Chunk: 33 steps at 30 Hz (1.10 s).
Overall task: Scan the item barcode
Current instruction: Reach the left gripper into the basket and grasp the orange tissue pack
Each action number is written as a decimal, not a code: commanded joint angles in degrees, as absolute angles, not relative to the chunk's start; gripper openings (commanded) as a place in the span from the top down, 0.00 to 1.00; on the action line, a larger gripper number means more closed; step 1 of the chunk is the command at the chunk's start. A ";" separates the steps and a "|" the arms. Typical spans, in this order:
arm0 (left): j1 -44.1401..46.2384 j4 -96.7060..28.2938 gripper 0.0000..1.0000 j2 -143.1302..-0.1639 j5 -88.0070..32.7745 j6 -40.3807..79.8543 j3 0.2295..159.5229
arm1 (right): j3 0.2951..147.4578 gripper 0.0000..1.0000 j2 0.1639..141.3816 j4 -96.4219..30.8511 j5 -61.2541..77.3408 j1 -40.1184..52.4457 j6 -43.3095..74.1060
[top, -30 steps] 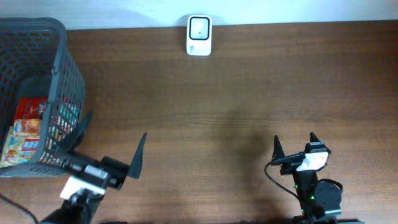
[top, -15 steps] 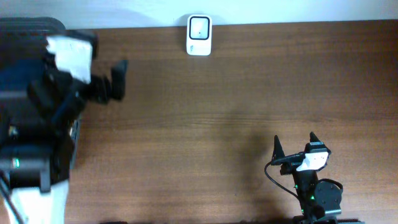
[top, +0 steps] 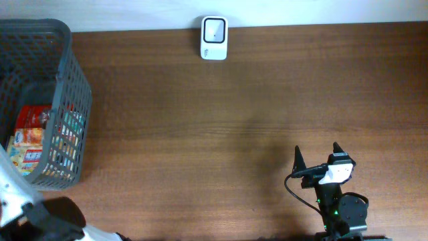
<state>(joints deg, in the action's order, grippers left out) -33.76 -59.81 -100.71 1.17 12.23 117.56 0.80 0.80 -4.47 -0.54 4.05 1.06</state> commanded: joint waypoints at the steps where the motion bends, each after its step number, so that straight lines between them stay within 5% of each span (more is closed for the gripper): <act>1: -34.04 -61.45 0.01 -106.87 -2.02 14.52 118.19 | 0.32 0.02 0.47 -4.67 -0.62 3.73 1.06; 3: -34.04 -63.53 0.01 -109.78 -1.54 15.00 118.19 | 0.32 0.01 0.47 -4.67 -0.62 3.73 1.06; 6: -34.04 -71.99 0.01 -114.56 12.91 32.58 118.17 | 0.32 0.02 0.47 -4.67 -0.62 3.73 1.06; 10: -34.04 -72.97 0.01 -120.11 16.78 33.43 118.17 | 0.32 0.01 0.47 -4.67 -0.62 3.73 1.06; 15: -34.04 -74.04 0.25 -126.63 16.78 33.47 118.17 | 0.32 0.01 0.47 -4.67 -0.62 3.73 1.06; 21: -34.20 -74.41 0.26 -130.63 17.30 33.87 118.17 | 0.32 0.01 0.47 -4.67 -0.62 3.73 1.08; 22: -34.20 -74.43 0.31 -131.46 17.47 33.87 118.17 | 0.32 0.01 0.47 -4.67 -0.62 3.73 1.06; 24: -34.22 -74.52 0.59 -132.44 17.63 33.85 118.17 | 0.32 0.01 0.47 -4.67 -0.62 3.73 1.06; 28: -34.20 -74.70 0.59 -132.55 17.85 33.85 118.17 | 0.32 0.01 0.47 -4.67 -0.62 3.73 1.06; 30: -34.22 -75.46 0.92 -132.64 17.87 33.82 118.17 | 0.32 0.01 0.47 -4.67 -0.62 3.73 1.06; 31: -34.22 -76.40 1.00 -132.79 17.85 33.82 118.17 | 0.32 0.01 0.47 -4.67 -0.62 3.73 1.06; 33: -34.20 -78.00 1.00 -132.77 17.08 33.85 118.21 | 0.32 0.01 0.47 -4.67 -0.62 3.73 1.06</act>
